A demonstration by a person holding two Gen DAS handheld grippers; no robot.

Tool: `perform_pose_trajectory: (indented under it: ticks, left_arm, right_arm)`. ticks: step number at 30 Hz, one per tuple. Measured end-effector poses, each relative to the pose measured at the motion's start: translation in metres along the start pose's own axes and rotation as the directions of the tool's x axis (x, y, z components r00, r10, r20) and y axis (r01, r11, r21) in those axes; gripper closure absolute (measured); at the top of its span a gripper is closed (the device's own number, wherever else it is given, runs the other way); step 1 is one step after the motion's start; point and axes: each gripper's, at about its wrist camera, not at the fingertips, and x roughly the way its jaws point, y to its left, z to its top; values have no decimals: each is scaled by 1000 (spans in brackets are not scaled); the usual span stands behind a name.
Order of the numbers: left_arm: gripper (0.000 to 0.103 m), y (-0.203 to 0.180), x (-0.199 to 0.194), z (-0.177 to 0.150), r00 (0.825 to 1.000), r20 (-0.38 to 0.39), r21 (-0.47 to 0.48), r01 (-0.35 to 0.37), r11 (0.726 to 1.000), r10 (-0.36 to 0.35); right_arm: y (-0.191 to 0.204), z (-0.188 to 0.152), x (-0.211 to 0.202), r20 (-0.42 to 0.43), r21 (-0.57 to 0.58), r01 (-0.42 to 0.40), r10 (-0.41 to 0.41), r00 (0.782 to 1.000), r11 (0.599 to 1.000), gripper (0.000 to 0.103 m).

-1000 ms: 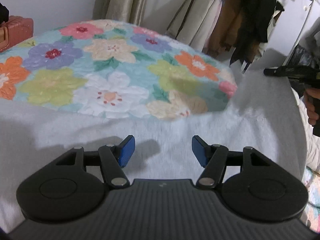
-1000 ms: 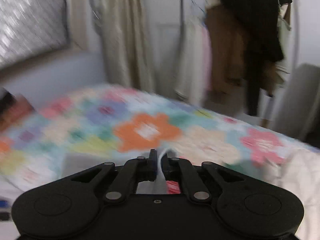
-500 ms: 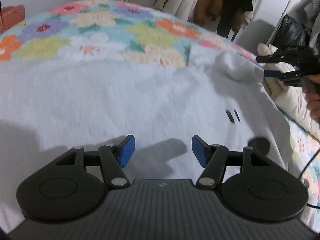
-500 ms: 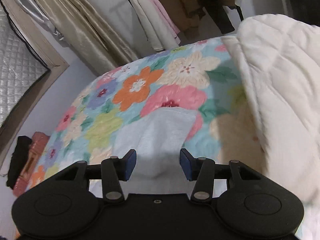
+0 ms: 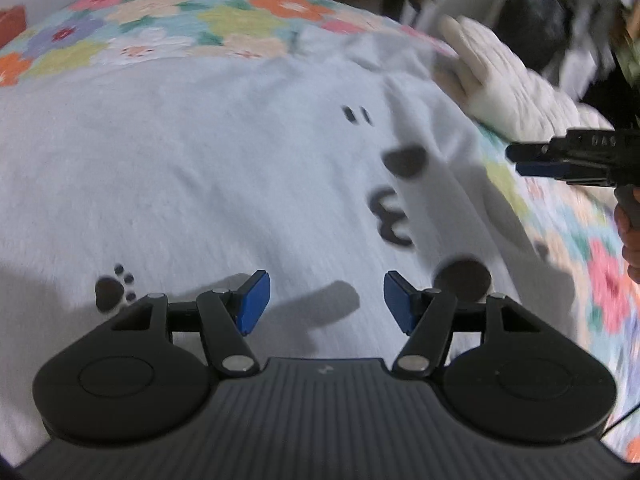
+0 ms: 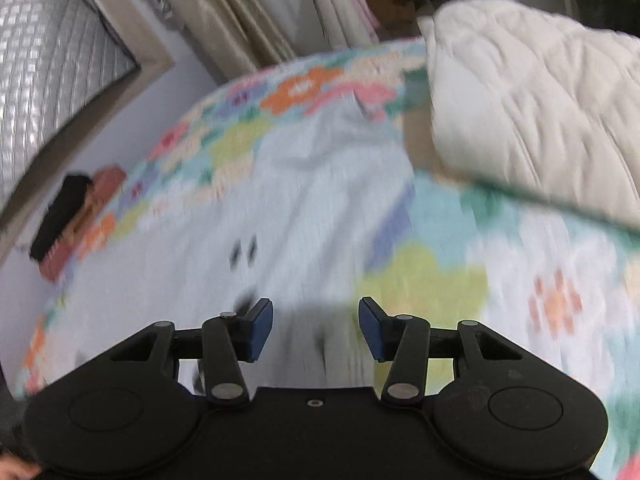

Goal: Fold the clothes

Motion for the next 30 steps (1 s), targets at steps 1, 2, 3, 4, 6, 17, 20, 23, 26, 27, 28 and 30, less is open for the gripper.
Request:
perform_pose_trajectory:
  ticks: [1, 2, 3, 4, 6, 17, 20, 23, 26, 27, 28, 30]
  left_arm:
    - [41, -4, -2, -4, 1000, -5, 12, 1, 1000, -1]
    - [41, -6, -2, -6, 1000, -7, 13, 5, 1000, -5]
    - [41, -8, -2, -7, 1000, -8, 12, 10, 1000, -10]
    - [41, -10, -2, -8, 1000, -7, 16, 16, 1000, -16]
    - [41, -18, -2, -8, 999, 5, 33, 31, 999, -32]
    - [41, -52, 11, -14, 994, -19, 98, 108, 989, -107]
    - [41, -57, 16, -16, 995, -42, 106, 97, 990, -93]
    - [41, -62, 21, -18, 995, -66, 111, 79, 991, -72]
    - [41, -64, 22, -18, 996, -78, 108, 57, 992, -49]
    - [41, -64, 22, -18, 996, -77, 107, 50, 993, -42]
    - [41, -64, 21, -17, 997, -75, 108, 43, 993, -35]
    - [41, -65, 21, -16, 997, -68, 115, 32, 993, -24]
  right_arm:
    - [1, -11, -5, -3, -12, 18, -18, 1000, 1000, 50]
    - [2, -22, -9, -5, -24, 37, -37, 999, 999, 50]
    - [1, -30, -15, 4, -31, 56, -56, 998, 998, 50]
    - [0, -39, -21, 12, -36, 75, -75, 997, 997, 50]
    - [-12, -50, -31, 26, 4, 101, -101, 995, 995, 50]
    - [-48, -90, -27, -17, 114, 57, -56, 998, 992, 50]
    - [-47, -94, -23, 43, 111, 75, -80, 996, 991, 69]
    - [-44, -99, -24, 87, 100, 104, -112, 990, 990, 94]
    - [-25, -98, -41, 169, -4, 220, -216, 962, 976, 96]
    - [-21, -98, -54, 221, -5, 265, -258, 941, 964, 96]
    - [-16, -98, -68, 273, -4, 309, -296, 915, 951, 97]
    - [-13, -104, -94, 349, 37, 320, -312, 884, 947, 97]
